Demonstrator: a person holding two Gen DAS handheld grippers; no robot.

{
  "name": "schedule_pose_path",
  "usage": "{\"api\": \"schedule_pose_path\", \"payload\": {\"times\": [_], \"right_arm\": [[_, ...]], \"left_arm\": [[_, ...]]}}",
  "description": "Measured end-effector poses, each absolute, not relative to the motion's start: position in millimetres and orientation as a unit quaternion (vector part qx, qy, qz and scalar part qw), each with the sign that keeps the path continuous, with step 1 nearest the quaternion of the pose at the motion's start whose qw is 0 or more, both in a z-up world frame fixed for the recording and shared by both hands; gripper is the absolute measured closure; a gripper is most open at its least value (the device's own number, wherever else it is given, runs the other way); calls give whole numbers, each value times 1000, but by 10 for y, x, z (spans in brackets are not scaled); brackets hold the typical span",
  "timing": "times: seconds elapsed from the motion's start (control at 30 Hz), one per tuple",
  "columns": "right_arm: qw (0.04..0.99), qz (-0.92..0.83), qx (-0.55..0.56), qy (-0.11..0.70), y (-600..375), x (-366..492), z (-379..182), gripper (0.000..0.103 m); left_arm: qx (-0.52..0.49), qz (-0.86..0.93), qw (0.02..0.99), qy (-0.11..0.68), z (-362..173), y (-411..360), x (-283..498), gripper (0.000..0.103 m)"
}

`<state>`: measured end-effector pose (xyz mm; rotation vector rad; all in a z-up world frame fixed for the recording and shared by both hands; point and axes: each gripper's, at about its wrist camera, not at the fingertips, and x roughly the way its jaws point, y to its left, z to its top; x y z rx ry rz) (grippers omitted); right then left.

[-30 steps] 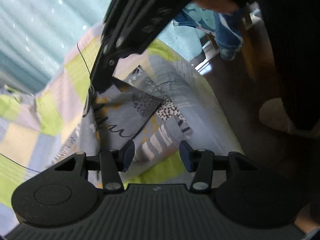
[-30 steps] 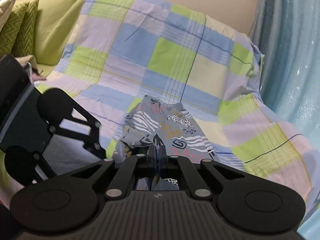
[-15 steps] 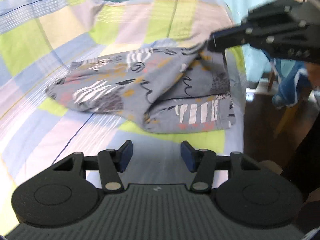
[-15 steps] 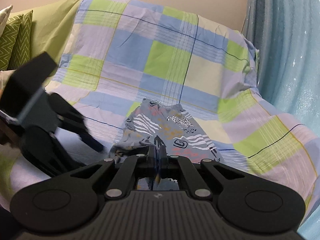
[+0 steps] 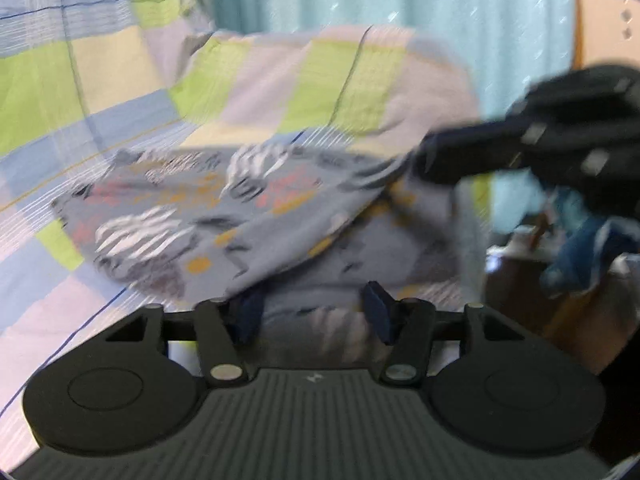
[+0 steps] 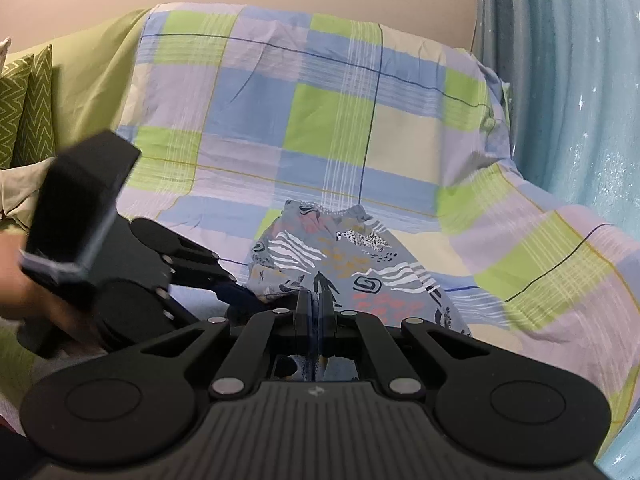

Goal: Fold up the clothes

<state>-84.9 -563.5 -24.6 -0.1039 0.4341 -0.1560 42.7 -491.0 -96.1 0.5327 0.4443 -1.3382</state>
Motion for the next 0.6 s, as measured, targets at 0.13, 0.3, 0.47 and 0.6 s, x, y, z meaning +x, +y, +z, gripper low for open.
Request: {"api": "schedule_pose_path", "payload": {"times": [0.13,0.3,0.47,0.6], "right_arm": [[972,-75,-53,215,-5633,-831,-248,103],[972,-65,-68,217,-5568,-831,-266,103],[970,-69,-65,225,-5606,-817,-296,103],[969,-67,-61,229,-5623,-805,-320,103]], "left_arm": [[272,-578,740,211,-916,-4686,473,62],[309,-568,733,211,-821,-4410,434,64],[328,-634,686,144,-750,-4272,245,49],[412,-664,619,81,-871,-4401,111,49]]}}
